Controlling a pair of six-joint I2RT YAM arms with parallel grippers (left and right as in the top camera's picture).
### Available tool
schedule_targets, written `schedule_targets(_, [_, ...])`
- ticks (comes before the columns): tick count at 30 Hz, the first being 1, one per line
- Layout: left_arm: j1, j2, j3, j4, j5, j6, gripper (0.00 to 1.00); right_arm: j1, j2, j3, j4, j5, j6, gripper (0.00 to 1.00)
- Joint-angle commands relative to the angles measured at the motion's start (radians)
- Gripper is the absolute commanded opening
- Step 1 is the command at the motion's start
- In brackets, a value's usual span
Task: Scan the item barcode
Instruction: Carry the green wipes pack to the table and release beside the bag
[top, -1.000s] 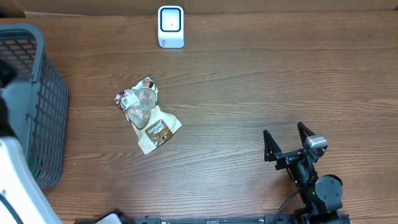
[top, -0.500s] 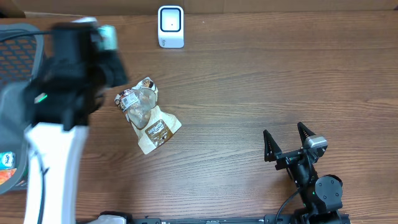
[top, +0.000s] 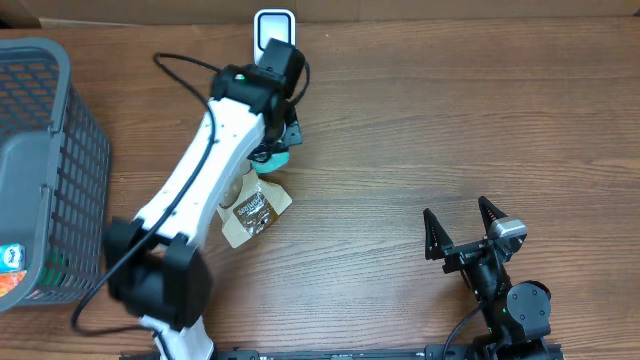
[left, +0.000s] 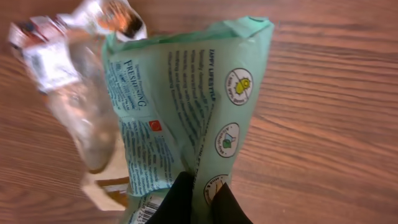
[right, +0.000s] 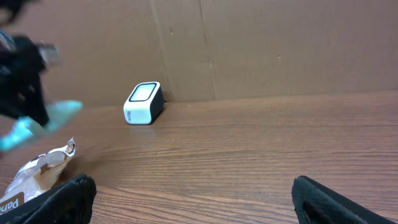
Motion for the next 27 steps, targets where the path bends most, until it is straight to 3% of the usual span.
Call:
schedule_targets(1, [-0.018,0.102,0.007,0.005,0.013,-0.157,0.04,-0.003,-0.012,-0.011,0.004,-0.001,-0.004,1.00])
schedule_targets(5, [-0.026,0.200,0.007,0.006,0.060,-0.240,0.04,-0.003,-0.012,-0.011,0.004,-0.001,-0.004,1.00])
schedule_targets(8, [-0.026,0.241,0.007,-0.008,0.080,-0.237,0.04,-0.003,-0.012,-0.011,0.004,-0.001,-0.004,1.00])
schedule_targets(15, [-0.012,0.262,0.007,-0.103,0.001,-0.093,0.04,-0.003,-0.012,-0.011,0.004,-0.001,-0.004,1.00])
schedule_targets(17, [-0.010,0.262,0.007,-0.100,-0.003,-0.007,0.04,-0.003,-0.012,-0.011,0.004,-0.001,-0.004,1.00])
schedule_targets(22, [-0.019,0.261,0.021,-0.093,0.008,0.060,0.04,-0.003,-0.012,-0.011,0.004,-0.001,-0.004,1.00])
schedule_targets(23, [-0.023,0.261,0.024,-0.093,0.008,0.074,0.11,-0.003,-0.012,-0.011,0.004,-0.001,-0.004,1.00])
schedule_targets(26, [-0.024,0.261,0.040,-0.097,0.009,0.121,0.62,-0.003,-0.012,-0.011,0.004,-0.001,-0.004,1.00])
schedule_targets(27, [-0.024,0.261,0.055,-0.108,0.009,0.122,0.68,-0.003,-0.012,-0.011,0.004,-0.001,-0.004,1.00])
